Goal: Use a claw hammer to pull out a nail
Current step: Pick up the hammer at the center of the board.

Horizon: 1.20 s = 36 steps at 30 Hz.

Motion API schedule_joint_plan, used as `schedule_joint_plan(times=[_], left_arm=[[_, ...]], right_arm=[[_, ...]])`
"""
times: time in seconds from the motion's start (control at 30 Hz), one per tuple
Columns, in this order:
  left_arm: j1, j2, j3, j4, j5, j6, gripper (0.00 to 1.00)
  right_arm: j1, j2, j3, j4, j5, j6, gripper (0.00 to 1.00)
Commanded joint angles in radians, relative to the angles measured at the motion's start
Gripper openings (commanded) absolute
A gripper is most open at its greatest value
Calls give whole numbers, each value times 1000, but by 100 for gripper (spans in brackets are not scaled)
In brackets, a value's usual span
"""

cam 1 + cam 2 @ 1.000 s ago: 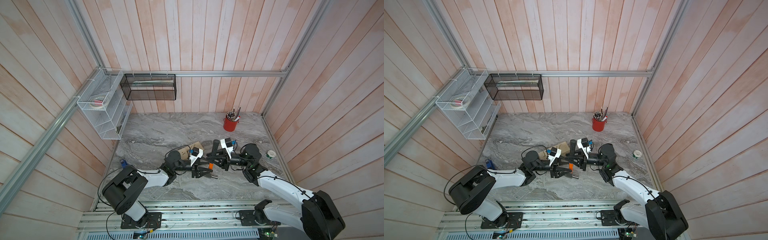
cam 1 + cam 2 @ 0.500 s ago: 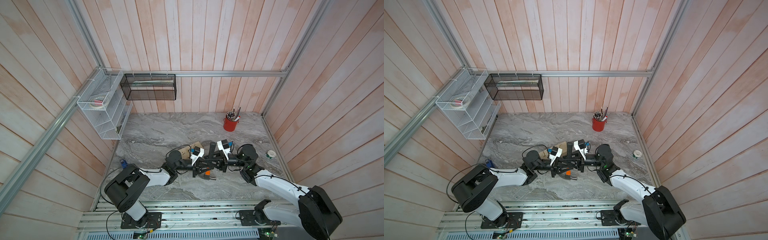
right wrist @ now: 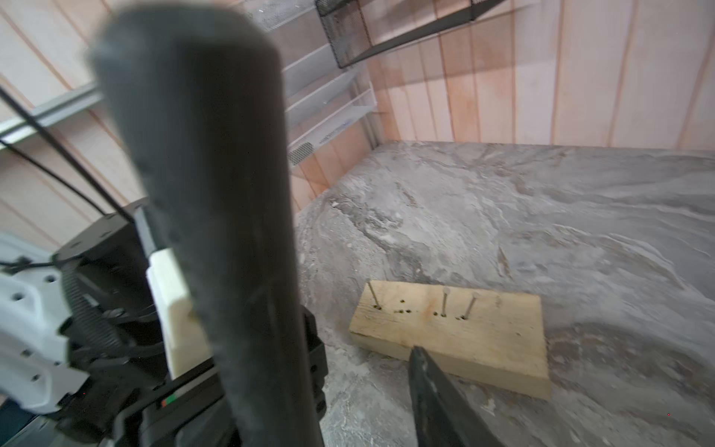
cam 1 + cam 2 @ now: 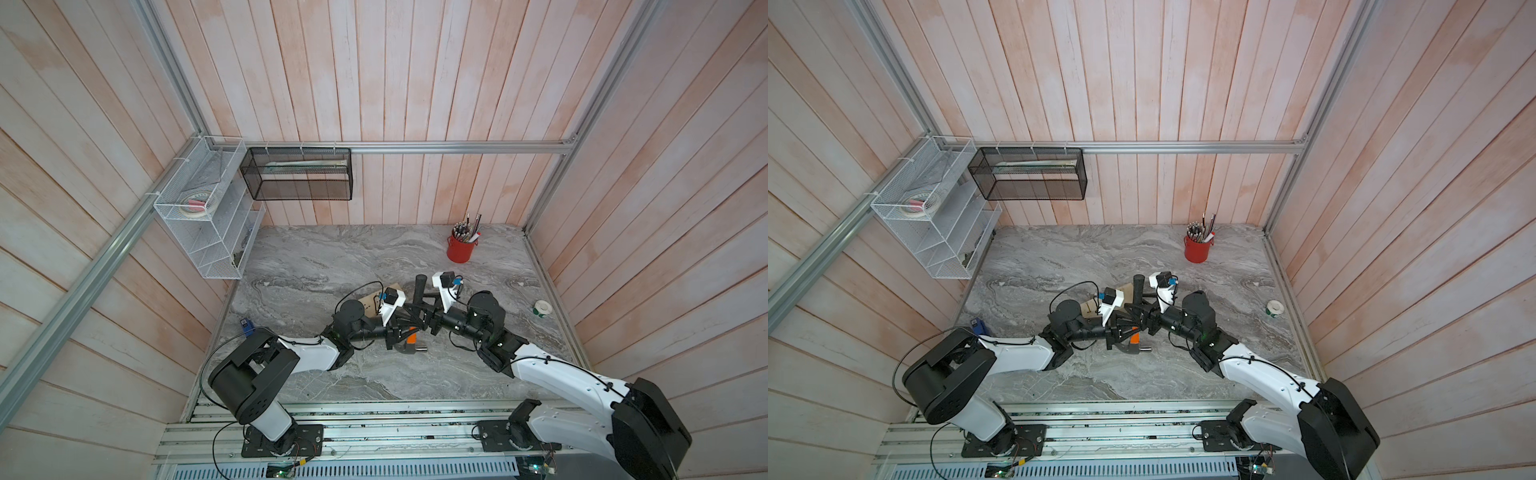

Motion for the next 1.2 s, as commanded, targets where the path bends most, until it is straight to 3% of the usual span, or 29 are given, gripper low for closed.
schedule_joint_plan(times=[0.0, 0.17, 0.4, 0.6, 0.8, 0.97, 1.13, 1.17], left_arm=[[-6, -40, 27, 9, -64, 22, 0], [-12, -48, 23, -22, -115, 30, 0], [-21, -50, 34, -61, -159, 39, 0], [-21, -48, 34, -56, -181, 34, 0], [-21, -50, 25, -33, -200, 19, 0], [-21, -54, 20, -28, -205, 10, 0], [-14, -57, 0, -2, -197, -15, 1], [-10, -57, -6, 9, -195, -22, 8]], right_arm=[[48, -4, 69, -115, 332, 42, 58], [85, 55, 167, -174, 497, 37, 56], [90, 124, 256, -211, 548, 46, 45], [96, 143, 254, -198, 530, 78, 27], [95, 175, 250, -153, 475, 109, 21], [95, 203, 266, -166, 463, 78, 0], [95, 182, 248, -138, 490, -28, 0], [95, 171, 234, -112, 485, -59, 0]])
